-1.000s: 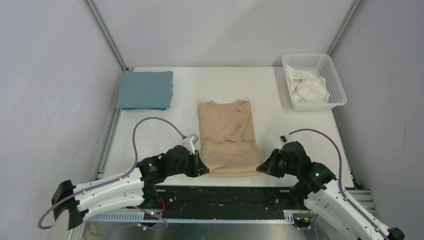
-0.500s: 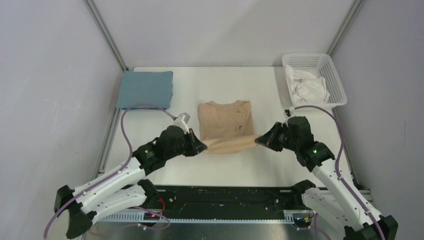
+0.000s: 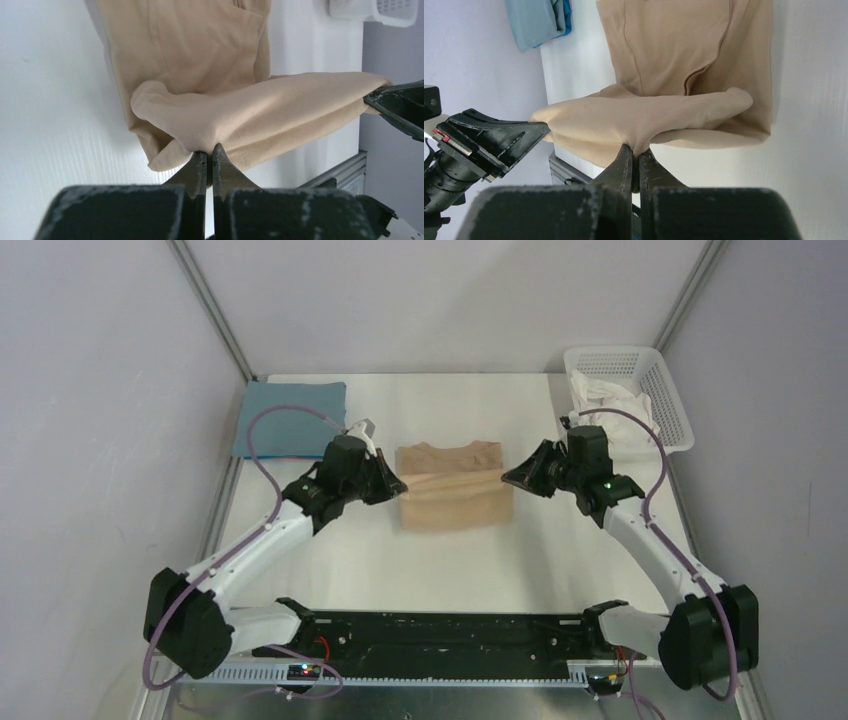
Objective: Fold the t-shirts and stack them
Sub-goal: Fold the long partially folded tshirt into a neat square
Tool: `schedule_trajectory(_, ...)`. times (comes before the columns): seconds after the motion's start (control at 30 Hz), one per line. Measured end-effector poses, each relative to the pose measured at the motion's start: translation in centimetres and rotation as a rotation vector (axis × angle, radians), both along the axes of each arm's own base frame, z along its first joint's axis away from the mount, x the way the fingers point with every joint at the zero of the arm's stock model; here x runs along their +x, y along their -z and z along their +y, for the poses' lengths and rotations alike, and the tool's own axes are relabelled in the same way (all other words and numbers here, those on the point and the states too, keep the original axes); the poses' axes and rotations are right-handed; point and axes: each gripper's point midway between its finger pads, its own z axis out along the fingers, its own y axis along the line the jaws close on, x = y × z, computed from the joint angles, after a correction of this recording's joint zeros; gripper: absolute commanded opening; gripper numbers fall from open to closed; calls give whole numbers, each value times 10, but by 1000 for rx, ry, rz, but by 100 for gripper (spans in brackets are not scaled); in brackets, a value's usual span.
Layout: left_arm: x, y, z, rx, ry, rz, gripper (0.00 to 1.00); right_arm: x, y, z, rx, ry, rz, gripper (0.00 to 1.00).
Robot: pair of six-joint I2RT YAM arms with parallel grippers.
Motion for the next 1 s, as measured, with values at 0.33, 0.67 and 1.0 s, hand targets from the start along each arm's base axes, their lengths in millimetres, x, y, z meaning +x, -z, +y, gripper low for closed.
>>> schedule_trajectory(0.33,67,18,5,43,-23,59,0,75,6,4,5,19,-10,0)
schedule_trajectory(0.67,117,54,11,94,-53,127,10,130,45,9,21,13,30,0)
schedule_trajectory(1.0,189,72,33,130,-149,136,99,211,69,9,21,27,-3,99)
